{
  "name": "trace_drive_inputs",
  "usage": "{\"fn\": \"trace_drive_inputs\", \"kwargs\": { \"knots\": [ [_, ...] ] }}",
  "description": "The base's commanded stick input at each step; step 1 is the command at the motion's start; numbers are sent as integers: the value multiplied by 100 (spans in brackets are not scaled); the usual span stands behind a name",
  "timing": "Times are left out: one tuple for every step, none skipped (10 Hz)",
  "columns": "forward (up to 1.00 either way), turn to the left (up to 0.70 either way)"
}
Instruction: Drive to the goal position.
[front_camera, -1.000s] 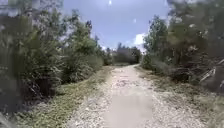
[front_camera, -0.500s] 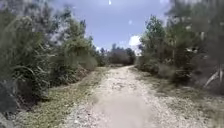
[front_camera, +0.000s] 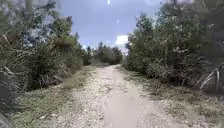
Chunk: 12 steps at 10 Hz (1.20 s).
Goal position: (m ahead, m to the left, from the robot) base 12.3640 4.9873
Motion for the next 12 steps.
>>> {"fn": "trace_drive_inputs", "kwargs": {
  "knots": [
    [50,1],
    [50,1],
    [50,1],
    [50,1],
    [50,1],
    [50,1],
    [50,1],
    [50,1],
    [50,1],
    [50,1],
    [50,1],
    [50,1]
  ]
}}
